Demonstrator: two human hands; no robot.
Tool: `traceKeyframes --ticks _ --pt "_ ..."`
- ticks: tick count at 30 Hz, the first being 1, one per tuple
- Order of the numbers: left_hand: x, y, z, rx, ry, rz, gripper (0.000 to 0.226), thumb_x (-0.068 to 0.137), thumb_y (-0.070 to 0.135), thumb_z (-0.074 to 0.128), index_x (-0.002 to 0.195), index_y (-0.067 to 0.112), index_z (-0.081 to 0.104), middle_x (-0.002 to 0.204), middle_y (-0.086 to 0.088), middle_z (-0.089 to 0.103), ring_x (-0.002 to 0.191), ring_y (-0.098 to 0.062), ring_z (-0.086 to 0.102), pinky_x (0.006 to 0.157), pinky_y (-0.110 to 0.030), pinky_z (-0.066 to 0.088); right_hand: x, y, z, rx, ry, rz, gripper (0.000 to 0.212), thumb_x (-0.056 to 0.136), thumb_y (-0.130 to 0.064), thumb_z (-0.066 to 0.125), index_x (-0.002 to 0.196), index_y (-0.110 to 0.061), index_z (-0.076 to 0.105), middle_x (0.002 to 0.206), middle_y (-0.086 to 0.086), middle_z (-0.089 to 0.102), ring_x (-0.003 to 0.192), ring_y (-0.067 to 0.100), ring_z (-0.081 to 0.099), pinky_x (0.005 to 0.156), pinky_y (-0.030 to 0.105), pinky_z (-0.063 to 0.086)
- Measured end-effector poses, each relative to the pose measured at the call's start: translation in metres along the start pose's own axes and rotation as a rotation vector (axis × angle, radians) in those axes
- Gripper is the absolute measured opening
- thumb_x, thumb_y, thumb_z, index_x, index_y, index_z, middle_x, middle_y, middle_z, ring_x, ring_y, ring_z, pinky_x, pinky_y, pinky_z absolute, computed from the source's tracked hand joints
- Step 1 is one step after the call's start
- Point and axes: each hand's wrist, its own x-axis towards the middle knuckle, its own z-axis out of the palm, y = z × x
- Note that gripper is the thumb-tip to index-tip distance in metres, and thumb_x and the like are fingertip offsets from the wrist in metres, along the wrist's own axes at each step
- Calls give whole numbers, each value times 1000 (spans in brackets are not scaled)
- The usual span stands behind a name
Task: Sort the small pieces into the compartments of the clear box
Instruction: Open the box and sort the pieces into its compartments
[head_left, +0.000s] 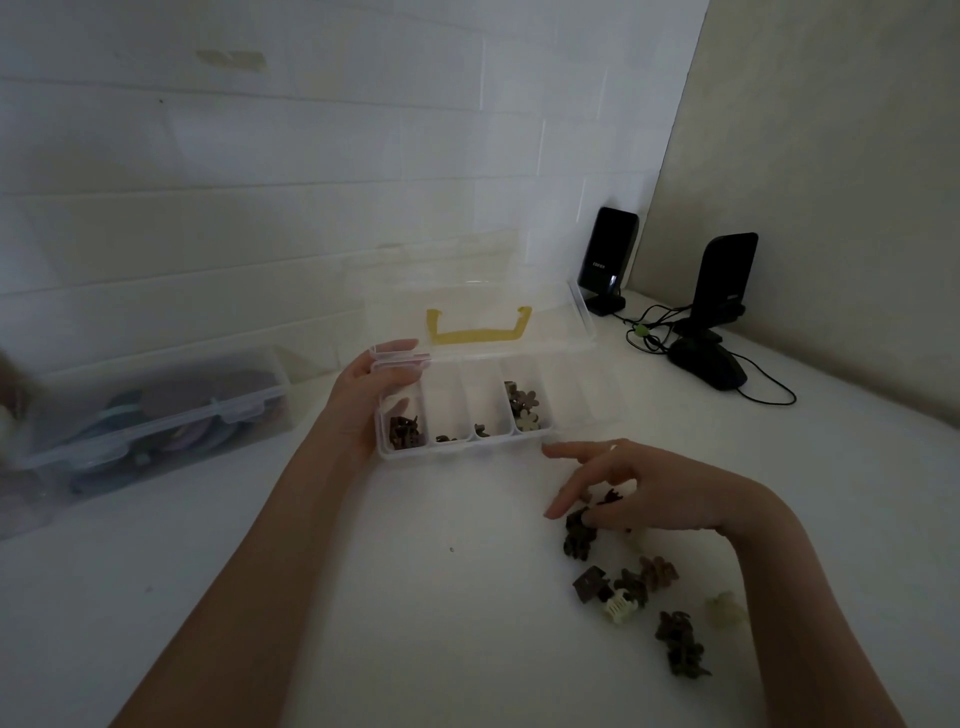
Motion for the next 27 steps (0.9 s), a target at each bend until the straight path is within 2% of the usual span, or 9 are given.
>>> traceKeyframes --ticks 5,9,11,14,17,22,27 --pt "0 -1 2 -2 11 -7 26 79 6 64 99 23 67 89 8 72 83 -9 60 66 -25 39 2 1 1 -17 25 18 24 82 -25 69 88 -48 71 137 -27 41 125 -16 34 94 15 28" --pt "0 0 1 -6 14 2 26 78 5 65 99 21 67 86 8 73 82 -11 60 66 -27 39 4 2 2 -28 70 59 24 83 -23 69 92 -45 71 134 -24 45 122 -10 40 89 9 33" --pt "0 0 1 2 12 6 26 79 5 65 99 22 67 84 10 73 82 -10 60 66 -28 38 1 0 -2 -20 101 61 25 84 -22 68 93 -45 71 131 -23 48 119 -13 41 84 7 34" --pt "1 -1 1 2 6 3 25 80 6 64 98 23 67 84 11 73 82 -9 60 66 -27 38 -9 -1 -6 -12 126 54 22 83 -26 69 90 -47 70 125 -25 52 112 -17 43 85 14 37" --pt "2 -2 1 -1 1 -6 25 81 6 64 98 24 67 84 11 73 83 -8 60 66 -27 39 -21 4 -2 -42 212 81 19 81 -30 70 90 -47 66 114 -22 55 104 -9 47 80 17 37" --pt "1 -2 4 -5 -7 -17 25 81 6 64 96 25 67 83 12 73 80 -6 61 65 -25 41 -39 13 15 -74 372 114 16 82 -27 69 89 -40 63 104 -14 57 93 2 49 73 14 40" --pt "-7 -1 5 -15 -17 -5 25 80 4 64 95 25 68 93 5 70 86 -12 59 66 -26 40 -59 11 27 -41 406 90 14 77 -34 73 85 -40 63 95 -13 59 83 -1 49 71 9 38"
